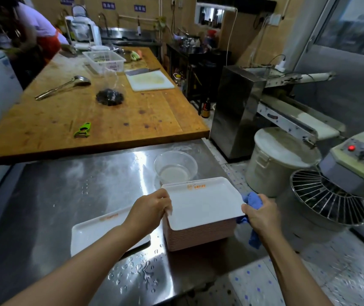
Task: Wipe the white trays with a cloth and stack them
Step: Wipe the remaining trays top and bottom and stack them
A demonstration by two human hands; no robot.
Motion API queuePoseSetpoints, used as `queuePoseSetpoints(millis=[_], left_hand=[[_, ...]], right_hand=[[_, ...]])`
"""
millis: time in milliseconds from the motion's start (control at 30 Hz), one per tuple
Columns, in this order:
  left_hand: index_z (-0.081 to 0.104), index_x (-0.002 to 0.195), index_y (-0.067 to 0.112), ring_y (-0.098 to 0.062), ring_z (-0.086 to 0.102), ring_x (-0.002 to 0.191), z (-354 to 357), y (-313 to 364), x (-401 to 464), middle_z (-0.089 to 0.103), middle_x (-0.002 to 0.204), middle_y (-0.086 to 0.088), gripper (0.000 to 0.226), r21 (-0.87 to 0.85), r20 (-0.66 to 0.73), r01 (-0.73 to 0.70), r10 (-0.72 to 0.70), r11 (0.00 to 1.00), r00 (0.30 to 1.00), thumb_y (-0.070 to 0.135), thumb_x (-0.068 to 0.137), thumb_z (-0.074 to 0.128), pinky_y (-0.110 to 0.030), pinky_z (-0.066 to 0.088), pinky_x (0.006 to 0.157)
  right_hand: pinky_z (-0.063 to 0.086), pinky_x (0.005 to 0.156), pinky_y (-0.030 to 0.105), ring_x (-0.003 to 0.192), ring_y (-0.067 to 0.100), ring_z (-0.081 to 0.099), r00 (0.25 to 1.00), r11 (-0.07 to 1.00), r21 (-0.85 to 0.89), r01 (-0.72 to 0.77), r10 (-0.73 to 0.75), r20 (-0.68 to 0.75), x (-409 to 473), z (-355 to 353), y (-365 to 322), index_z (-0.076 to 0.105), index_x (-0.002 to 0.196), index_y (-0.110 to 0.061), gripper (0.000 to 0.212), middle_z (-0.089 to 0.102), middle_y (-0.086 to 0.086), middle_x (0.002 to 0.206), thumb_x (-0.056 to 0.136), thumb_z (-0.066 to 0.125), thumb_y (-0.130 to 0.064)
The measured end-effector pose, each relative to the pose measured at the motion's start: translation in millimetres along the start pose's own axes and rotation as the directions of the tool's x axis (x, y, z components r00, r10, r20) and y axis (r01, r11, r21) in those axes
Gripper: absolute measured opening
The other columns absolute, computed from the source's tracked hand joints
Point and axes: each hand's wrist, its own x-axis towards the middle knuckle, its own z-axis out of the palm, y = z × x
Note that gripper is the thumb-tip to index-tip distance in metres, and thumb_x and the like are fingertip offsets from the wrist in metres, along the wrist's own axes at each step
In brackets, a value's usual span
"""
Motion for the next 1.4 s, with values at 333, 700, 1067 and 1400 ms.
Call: queuePoseSetpoints(millis=[333, 700, 1067, 1400], left_hand=[[0.063, 0.057, 0.016, -0.018, 0.055, 0.046, 12, -10, 3, 0.062, 0.074, 0.000, 0.040, 0.041, 0.009, 0.042, -0.042, 0.998, 0.999, -0.022, 0.050, 0.072, -0.021, 0.036, 0.040], [0.070, 0.085, 0.015, -0.023, 0.058, 0.076, 19, -12, -1, 0.059, 0.105, 0.000, 0.033, 0.087, 0.115, 0.124, -0.133, 0.988, 0.984, -0.012, 0.077, 0.055, -0.028, 0.040, 0.056], [0.037, 0.140, 0.024, -0.021, 0.047, 0.123, -8, -62, -71, 0.039, 0.143, 0.003, 0.057, 0.023, 0.049, 0.668, -0.668, 0.744, 0.742, 0.025, 0.088, 0.061, -0.035, 0.043, 0.090], [0.039, 0.127, 0.005, -0.036, 0.054, 0.109, -8, -131, -168, 0.046, 0.129, -0.018, 0.056, 0.057, 0.187, 0.973, -0.959, 0.226, 0.212, 0.029, 0.083, 0.063, -0.041, 0.048, 0.086]], right_hand=[[0.037, 0.058, 0.029, 0.069, 0.022, 0.054, 0.998, 0.998, -0.017, 0.064, -0.064, -0.003, -3, 7, -4, 0.060, 0.081, -0.014, 0.006, 0.058, 0.004, 0.072, 0.081, 0.065, -0.015], [0.035, 0.048, 0.023, 0.061, 0.018, 0.053, 0.976, 0.994, 0.044, 0.096, -0.085, -0.199, -16, -11, -28, 0.058, 0.086, -0.020, 0.005, 0.055, -0.004, 0.063, 0.084, 0.060, -0.016], [0.056, 0.071, 0.033, 0.084, 0.016, 0.067, 0.977, 0.938, 0.332, 0.100, -0.156, 0.146, -57, 46, -86, 0.064, 0.094, -0.030, 0.009, 0.070, 0.005, 0.092, 0.092, 0.055, -0.029], [0.051, 0.068, 0.023, 0.075, 0.011, 0.063, 0.828, 0.918, 0.326, 0.225, -0.356, 0.432, -122, 160, -118, 0.065, 0.097, -0.037, 0.021, 0.066, -0.001, 0.085, 0.096, 0.045, -0.030]])
